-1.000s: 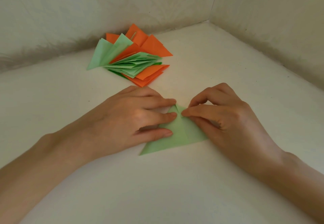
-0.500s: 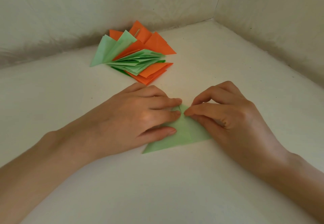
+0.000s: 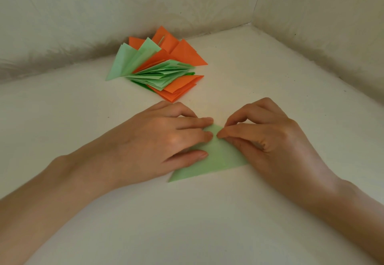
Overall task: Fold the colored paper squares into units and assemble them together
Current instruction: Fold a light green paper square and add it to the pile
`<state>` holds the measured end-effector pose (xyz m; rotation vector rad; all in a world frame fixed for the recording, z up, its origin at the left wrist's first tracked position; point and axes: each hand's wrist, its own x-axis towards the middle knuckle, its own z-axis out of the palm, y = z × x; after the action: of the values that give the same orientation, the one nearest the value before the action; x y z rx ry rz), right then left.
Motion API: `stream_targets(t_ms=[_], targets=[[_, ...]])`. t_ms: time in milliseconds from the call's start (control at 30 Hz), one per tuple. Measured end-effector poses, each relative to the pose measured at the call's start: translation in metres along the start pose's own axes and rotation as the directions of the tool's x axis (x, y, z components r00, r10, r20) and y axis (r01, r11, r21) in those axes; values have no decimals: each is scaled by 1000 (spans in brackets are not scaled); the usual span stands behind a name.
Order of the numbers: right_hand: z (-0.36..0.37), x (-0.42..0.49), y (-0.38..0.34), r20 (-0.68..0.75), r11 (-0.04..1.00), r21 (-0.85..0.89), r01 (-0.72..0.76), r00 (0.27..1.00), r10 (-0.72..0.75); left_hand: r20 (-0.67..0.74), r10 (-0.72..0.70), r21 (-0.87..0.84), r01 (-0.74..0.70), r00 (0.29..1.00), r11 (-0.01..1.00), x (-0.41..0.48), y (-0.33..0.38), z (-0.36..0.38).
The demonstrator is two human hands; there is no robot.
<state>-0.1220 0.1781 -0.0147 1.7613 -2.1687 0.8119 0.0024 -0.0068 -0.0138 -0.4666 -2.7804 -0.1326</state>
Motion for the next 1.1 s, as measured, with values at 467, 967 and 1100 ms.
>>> stream_targets(t_ms=[467, 967, 1100], targets=[[-7, -3, 3, 30, 983, -97, 156, 988, -154, 7, 1, 43, -2, 1000, 999, 1, 6, -2], [-30, -4, 14, 97, 954, -107, 279, 958, -269, 12, -47, 69, 47, 999, 997, 1, 12, -5], [-33, -4, 11, 18, 979, -34, 202, 979, -201, 22, -54, 62, 52, 998, 997, 0, 13, -5]])
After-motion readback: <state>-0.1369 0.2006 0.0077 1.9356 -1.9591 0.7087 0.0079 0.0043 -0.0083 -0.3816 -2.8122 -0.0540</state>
